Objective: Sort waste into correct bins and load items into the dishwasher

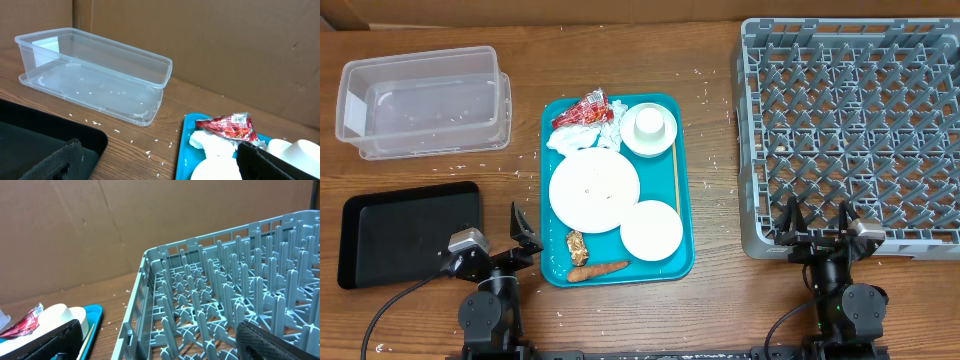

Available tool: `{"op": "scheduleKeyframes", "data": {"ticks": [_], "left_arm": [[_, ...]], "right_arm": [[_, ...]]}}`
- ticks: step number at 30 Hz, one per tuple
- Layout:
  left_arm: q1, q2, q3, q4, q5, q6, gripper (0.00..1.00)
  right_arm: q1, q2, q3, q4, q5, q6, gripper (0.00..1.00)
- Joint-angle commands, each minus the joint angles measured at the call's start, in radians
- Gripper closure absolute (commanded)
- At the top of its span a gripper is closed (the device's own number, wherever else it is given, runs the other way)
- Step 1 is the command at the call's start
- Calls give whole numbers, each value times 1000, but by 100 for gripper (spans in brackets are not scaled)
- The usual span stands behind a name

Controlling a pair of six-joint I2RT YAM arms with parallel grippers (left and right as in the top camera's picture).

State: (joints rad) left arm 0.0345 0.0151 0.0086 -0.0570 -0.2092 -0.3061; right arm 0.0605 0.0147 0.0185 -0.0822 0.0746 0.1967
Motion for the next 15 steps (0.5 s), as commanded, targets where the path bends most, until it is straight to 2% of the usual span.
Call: {"op": "scheduleKeyframes", "data": {"ticks": [1, 13, 15], "left_arm": [[7, -11, -4, 1, 4, 22, 0], [7, -11, -4, 2, -3, 22, 0], [6, -11, -4, 13, 37, -28, 0]], "right_arm": [[5, -12, -11, 5, -5, -7, 0], [5, -12, -11, 5, -5, -7, 0], [5, -12, -11, 5, -5, -8, 0]]}}
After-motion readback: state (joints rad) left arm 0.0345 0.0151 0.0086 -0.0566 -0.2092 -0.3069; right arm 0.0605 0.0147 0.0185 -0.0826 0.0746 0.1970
